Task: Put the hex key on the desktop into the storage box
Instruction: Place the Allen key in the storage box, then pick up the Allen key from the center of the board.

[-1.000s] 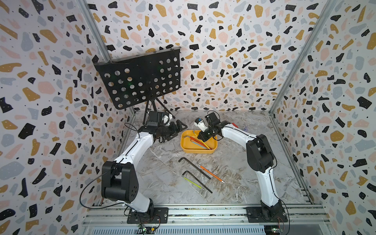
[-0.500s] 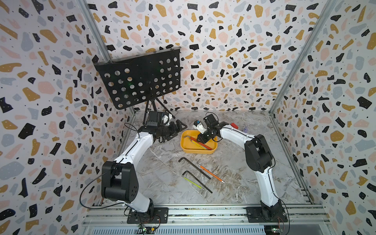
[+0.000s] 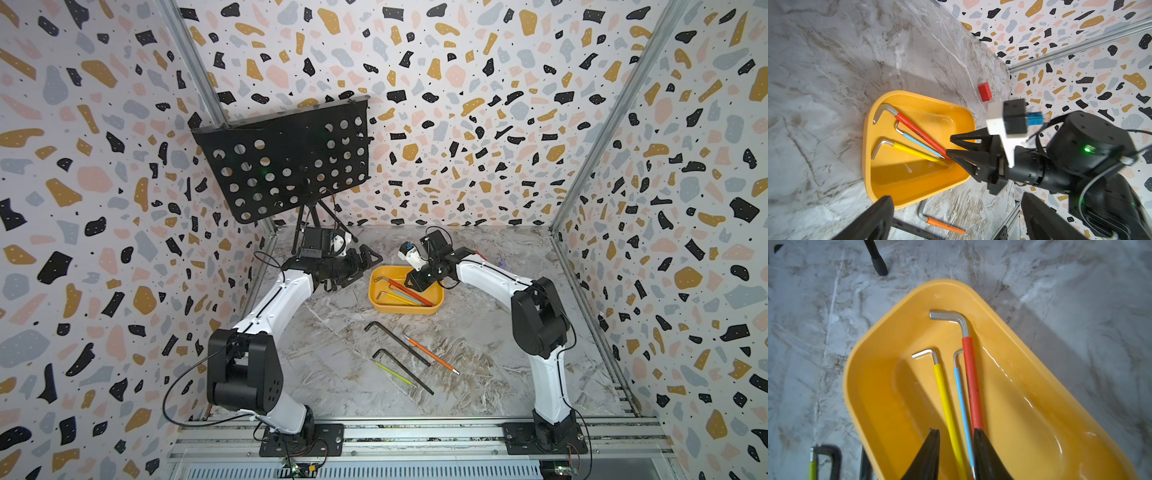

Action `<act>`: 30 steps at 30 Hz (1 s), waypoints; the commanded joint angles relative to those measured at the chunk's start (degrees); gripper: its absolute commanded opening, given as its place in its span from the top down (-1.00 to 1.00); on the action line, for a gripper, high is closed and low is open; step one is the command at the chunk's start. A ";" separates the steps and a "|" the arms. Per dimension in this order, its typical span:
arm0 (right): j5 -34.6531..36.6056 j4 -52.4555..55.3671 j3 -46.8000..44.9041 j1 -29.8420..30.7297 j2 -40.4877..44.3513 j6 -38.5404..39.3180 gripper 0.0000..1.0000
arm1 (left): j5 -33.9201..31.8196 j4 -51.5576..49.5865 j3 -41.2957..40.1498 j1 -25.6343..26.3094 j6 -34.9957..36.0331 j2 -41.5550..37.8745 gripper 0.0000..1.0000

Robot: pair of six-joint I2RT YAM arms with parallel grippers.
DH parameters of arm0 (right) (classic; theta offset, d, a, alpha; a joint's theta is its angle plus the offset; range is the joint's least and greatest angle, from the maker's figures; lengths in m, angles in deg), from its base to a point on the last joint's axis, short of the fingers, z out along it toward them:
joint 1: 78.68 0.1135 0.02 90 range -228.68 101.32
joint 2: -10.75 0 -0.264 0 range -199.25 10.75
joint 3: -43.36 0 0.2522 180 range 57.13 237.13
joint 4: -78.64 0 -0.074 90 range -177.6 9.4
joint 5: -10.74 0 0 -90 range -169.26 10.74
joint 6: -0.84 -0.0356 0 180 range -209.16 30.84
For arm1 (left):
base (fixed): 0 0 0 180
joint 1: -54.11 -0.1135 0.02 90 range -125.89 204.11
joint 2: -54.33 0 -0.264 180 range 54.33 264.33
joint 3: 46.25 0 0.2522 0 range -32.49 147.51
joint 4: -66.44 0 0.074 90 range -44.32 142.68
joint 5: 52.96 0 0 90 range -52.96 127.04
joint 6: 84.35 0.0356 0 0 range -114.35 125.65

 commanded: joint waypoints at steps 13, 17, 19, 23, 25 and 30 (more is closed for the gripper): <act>-0.15 -2.77 -22.26 0.26 28.42 -2.93 0.32 | -5.21 1.99 -3.71 5.93 7.84 -8.87 -1.00; -0.11 -1.56 -28.87 0.26 34.07 -3.98 0.32 | -6.74 2.37 -4.24 7.78 9.83 -10.74 -0.99; -0.21 -1.47 -32.72 0.33 36.58 -4.85 0.32 | -6.68 3.37 -4.89 8.35 10.35 -11.81 -1.00; -0.54 -2.68 -40.06 0.35 41.68 -6.90 0.31 | -7.64 5.39 -6.76 10.07 11.43 -14.28 -1.00; -1.14 -2.97 -42.68 0.35 43.35 -7.73 0.30 | -8.50 5.51 -7.30 11.60 12.33 -15.09 -1.00; -1.24 -7.09 -48.52 0.44 45.77 -12.74 0.29 | -9.45 5.51 -8.22 15.29 13.98 -15.74 -1.00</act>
